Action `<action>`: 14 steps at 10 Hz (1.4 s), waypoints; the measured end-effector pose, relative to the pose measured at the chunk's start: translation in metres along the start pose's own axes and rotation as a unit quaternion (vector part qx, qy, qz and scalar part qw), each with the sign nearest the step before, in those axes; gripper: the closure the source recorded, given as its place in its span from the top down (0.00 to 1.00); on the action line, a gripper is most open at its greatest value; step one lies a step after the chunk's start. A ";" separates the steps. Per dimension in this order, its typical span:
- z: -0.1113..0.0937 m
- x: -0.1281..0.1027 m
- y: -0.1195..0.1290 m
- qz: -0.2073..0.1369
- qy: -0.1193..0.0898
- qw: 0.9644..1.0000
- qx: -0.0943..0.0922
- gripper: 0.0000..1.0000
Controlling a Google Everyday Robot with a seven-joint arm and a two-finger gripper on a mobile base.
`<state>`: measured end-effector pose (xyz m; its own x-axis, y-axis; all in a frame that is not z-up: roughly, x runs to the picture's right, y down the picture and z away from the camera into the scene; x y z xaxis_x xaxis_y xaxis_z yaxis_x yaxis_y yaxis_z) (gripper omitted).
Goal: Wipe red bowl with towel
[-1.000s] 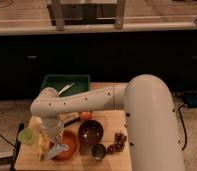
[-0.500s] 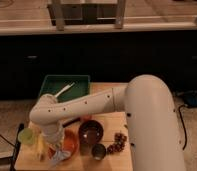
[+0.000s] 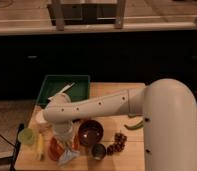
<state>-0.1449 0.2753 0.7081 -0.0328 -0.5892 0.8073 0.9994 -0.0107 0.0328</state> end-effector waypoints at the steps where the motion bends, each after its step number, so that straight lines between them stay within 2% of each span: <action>1: -0.009 0.013 0.003 0.009 0.004 1.000 0.006 0.02; 3: -0.020 0.028 0.006 0.016 0.009 1.000 0.010 0.02; 6: -0.032 0.040 -0.013 -0.001 0.008 1.000 0.019 0.02; 9: -0.023 0.038 -0.039 -0.029 -0.007 0.999 0.022 0.02; 14: -0.023 0.038 -0.040 -0.030 -0.009 0.999 0.023 0.02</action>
<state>-0.1855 0.2349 0.7236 -0.0939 -0.5744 0.8132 0.9941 -0.0091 0.1083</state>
